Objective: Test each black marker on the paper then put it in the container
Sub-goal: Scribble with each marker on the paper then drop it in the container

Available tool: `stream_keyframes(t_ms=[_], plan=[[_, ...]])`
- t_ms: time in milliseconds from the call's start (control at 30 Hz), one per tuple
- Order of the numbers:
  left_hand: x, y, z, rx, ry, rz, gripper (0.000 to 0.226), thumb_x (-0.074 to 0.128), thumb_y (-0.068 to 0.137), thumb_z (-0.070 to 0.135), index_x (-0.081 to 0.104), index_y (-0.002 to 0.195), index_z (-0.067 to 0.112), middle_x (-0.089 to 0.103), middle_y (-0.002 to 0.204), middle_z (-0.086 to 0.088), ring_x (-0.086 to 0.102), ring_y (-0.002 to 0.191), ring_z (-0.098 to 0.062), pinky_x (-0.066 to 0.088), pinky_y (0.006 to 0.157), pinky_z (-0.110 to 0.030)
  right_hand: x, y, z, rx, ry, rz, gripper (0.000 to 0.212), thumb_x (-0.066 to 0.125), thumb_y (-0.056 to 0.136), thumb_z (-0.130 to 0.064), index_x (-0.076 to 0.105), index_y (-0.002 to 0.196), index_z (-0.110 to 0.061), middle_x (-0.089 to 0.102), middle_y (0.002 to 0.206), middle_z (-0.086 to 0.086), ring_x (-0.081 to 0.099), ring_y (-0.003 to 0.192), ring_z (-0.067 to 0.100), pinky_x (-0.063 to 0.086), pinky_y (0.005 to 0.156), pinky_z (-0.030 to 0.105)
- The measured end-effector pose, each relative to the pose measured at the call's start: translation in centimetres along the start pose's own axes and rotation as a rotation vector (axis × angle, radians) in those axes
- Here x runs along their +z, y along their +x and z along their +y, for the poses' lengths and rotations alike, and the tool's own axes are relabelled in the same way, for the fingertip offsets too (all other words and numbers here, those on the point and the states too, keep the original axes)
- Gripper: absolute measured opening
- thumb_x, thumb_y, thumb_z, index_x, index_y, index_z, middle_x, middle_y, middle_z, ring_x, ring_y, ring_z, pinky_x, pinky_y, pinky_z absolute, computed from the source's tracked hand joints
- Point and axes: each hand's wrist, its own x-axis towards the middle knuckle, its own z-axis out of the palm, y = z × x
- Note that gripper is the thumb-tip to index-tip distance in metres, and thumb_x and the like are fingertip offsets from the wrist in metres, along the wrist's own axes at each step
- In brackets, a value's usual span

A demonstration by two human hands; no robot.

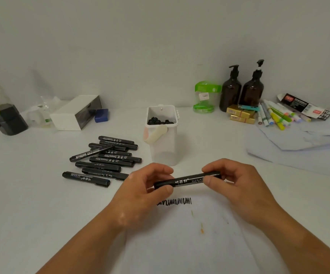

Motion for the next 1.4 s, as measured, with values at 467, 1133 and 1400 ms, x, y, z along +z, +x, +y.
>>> stream_keyframes(t_ms=[467, 1133, 1400], plan=[[2.5, -1.0, 0.5, 0.334, 0.554, -0.066, 0.025, 0.043, 0.102, 0.040, 0.060, 0.108, 0.022, 0.060, 0.084, 0.013, 0.055, 0.076, -0.008, 0.042, 0.067, -0.020, 2.6, -0.8, -0.8, 0.018, 0.224, -0.160, 0.014, 0.077, 0.075, -0.036, 0.076, 0.087, -0.029, 0.066, 0.064, -0.011, 0.057, 0.056, 0.005, 0.047, 0.059, 0.014], [3.2, -1.6, 1.3, 0.310, 0.455, -0.132, 0.035, 0.037, 0.104, 0.046, 0.063, 0.101, 0.022, 0.073, 0.091, 0.016, 0.063, 0.069, -0.013, 0.050, 0.067, -0.032, 3.3, -1.2, -1.2, 0.045, 0.351, -0.238, 0.021, 0.074, 0.078, -0.041, 0.068, 0.078, -0.020, 0.066, 0.066, 0.005, 0.056, 0.056, 0.019, 0.048, 0.056, 0.027], [3.0, -1.4, 1.0, 0.354, 0.441, -0.135, 0.033, 0.038, 0.104, 0.049, 0.063, 0.102, 0.027, 0.073, 0.092, 0.019, 0.061, 0.066, -0.014, 0.048, 0.063, -0.023, 3.1, -1.1, -1.1, 0.045, 0.367, -0.257, 0.022, 0.075, 0.078, -0.040, 0.068, 0.080, -0.019, 0.067, 0.069, 0.007, 0.056, 0.058, 0.021, 0.049, 0.058, 0.030]])
